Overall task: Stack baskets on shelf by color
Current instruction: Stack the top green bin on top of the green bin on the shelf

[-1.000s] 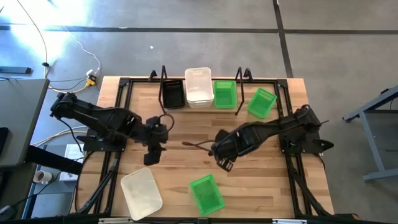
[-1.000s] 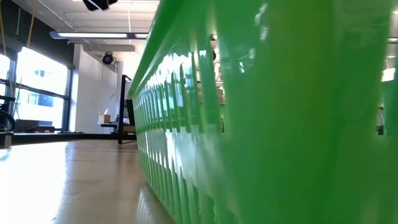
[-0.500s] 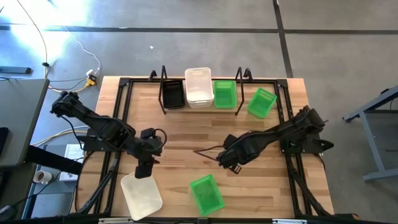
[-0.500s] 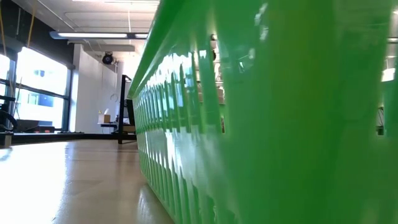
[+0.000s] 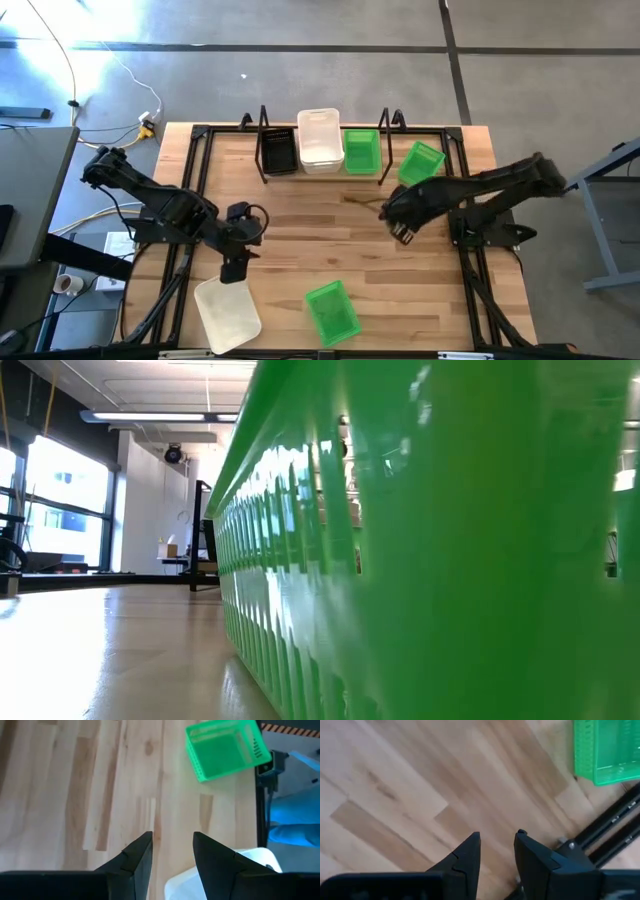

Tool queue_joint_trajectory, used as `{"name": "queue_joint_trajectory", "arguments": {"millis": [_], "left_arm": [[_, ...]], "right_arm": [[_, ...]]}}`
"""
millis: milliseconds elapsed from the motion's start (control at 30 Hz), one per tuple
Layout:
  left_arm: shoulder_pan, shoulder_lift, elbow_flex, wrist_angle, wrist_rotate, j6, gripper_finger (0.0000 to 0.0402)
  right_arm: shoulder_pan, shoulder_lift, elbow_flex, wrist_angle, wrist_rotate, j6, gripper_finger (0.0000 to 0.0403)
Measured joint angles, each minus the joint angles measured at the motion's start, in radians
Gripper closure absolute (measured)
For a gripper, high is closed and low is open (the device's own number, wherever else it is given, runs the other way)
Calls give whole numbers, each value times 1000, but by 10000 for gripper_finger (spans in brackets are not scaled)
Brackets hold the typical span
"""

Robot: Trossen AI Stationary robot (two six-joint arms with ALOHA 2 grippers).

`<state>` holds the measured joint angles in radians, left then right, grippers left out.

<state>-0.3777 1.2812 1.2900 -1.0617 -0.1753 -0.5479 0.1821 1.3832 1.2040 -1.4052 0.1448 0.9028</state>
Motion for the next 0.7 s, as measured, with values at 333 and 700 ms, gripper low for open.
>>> {"name": "queue_joint_trajectory", "arguments": {"millis": [333,700], "left_arm": [[133,0,0,4,-35,20,271],[320,0,0,14,-38,65,271]], "right_arm": [[-285,-206,-210,132,39,-210,297],[-546,-206,-311,288,38,-529,265]]}}
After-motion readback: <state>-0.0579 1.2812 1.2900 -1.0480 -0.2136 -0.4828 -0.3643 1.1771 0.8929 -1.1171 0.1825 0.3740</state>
